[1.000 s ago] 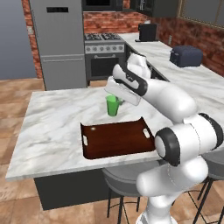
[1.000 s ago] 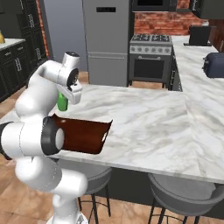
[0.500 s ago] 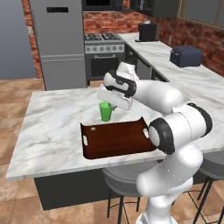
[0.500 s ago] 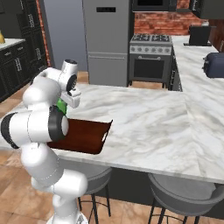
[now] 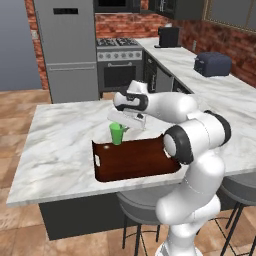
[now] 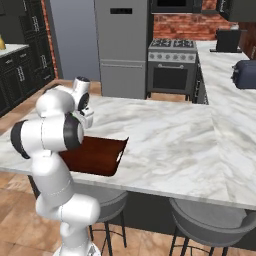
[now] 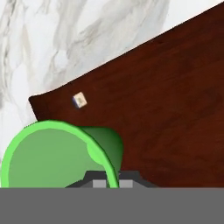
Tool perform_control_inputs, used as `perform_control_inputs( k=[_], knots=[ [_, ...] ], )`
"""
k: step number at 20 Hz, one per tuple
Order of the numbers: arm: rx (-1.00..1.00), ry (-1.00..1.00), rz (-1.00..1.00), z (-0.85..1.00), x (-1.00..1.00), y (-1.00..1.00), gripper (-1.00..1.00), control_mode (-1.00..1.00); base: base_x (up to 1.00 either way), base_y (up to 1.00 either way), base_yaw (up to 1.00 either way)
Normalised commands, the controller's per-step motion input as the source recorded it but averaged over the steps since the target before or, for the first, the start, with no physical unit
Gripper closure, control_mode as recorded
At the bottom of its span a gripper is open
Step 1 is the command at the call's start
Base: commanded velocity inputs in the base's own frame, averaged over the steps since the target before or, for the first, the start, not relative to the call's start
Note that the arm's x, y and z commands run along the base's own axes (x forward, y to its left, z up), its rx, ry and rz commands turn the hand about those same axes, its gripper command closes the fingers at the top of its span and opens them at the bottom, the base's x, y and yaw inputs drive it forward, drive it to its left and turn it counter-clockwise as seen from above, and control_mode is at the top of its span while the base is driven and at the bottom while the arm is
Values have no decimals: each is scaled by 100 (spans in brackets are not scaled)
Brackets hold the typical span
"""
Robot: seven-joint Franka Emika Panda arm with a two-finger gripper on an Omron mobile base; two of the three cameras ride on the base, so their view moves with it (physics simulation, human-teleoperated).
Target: There is a tray on the dining counter. Grab the cup, mug, and pitcher and place them on the tray. The pitcher may be placed next to the tray if it cannot fit the tray.
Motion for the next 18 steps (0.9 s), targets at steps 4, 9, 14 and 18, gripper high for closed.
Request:
perform_control_inputs(
  k=[4,9,14,18],
  knots=[
    [0,0,5,-27,30,10,100,-100,0,0,0],
    [0,0,5,-29,34,1,100,-100,0,0,0],
    [0,0,6,-26,23,2,100,-100,0,0,0],
    [0,0,5,-17,9,5,100,-100,0,0,0]
  ],
)
